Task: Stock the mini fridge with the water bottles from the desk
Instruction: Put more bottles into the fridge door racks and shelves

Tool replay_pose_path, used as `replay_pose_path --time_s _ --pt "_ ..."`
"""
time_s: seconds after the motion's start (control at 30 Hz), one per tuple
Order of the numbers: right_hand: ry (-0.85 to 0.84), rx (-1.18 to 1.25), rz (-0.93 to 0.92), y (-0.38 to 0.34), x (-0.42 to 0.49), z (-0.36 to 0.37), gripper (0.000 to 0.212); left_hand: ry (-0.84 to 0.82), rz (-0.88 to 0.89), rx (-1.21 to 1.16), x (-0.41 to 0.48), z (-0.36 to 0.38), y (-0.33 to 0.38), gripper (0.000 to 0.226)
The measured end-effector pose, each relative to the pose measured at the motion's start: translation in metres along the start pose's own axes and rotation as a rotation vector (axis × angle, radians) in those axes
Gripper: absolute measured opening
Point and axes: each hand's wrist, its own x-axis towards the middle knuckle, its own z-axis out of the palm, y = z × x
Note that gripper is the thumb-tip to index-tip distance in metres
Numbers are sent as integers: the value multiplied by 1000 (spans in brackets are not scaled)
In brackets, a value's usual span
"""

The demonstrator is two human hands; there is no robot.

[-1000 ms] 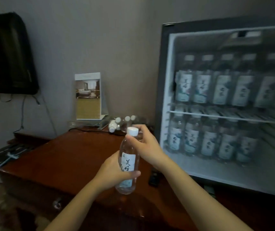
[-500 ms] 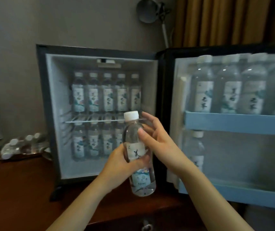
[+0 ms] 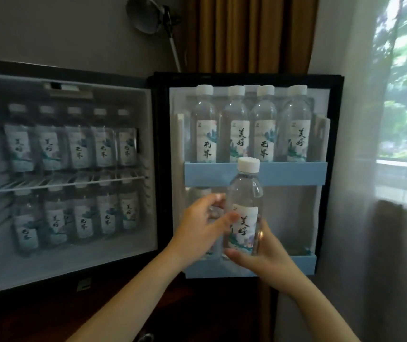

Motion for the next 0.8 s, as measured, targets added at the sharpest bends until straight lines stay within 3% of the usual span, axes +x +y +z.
replay_pose_path --time_s 0.1,0.33,0.5,0.73,0.8 --pt "129 -61 28 15 -1 -11 65 66 54 50 10 4 6 12" --pt "209 -183 72 43 24 -15 63 66 56 153 19 9 -2 27" --pt "113 -183 162 54 41 -8 59 122 10 129 21 1 -8 24" --pt "5 -202 190 61 47 -4 97 187 4 145 21 -13 -19 30" --pt "-27 -208 204 64 47 -7 95 220 15 122 20 -15 -21 28"
